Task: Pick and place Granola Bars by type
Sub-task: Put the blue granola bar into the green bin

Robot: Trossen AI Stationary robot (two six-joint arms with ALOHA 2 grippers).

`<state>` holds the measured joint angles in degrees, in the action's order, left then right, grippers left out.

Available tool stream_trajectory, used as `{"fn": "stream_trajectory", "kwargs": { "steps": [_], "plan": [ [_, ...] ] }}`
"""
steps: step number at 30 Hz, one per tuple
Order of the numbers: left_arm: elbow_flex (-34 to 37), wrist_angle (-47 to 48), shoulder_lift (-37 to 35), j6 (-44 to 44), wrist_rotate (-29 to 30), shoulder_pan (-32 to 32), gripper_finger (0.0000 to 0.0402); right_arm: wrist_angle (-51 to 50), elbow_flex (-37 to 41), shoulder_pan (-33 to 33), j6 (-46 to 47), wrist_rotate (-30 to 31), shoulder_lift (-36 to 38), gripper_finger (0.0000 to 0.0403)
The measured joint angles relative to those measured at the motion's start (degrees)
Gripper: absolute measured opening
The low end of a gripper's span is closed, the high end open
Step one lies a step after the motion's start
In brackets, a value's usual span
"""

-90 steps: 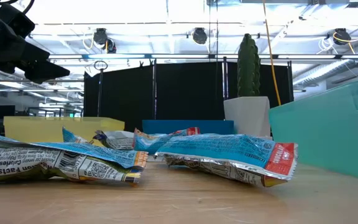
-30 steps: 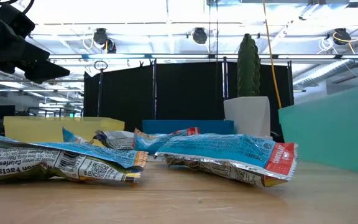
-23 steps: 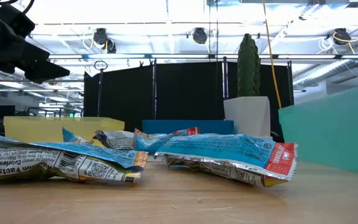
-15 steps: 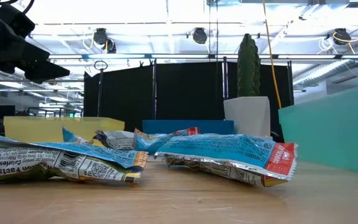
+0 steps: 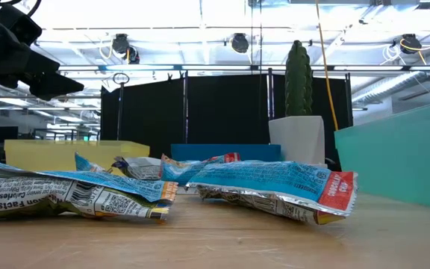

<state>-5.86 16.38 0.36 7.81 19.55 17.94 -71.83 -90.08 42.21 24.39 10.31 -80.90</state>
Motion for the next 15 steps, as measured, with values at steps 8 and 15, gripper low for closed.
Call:
{"fn": "stream_trajectory", "kwargs": {
  "steps": [8, 15],
  "plan": [
    [0.0, 0.0, 0.0, 0.0, 0.0, 0.0, 0.0365, 16.3, -3.4, -12.5, 3.0, 0.0, 0.0, 0.028],
    [0.0, 0.0, 0.0, 0.0, 0.0, 0.0, 0.0365, 31.1, -3.5, -23.3, 5.0, -0.1, -1.0, 0.0274]
  ]
}}
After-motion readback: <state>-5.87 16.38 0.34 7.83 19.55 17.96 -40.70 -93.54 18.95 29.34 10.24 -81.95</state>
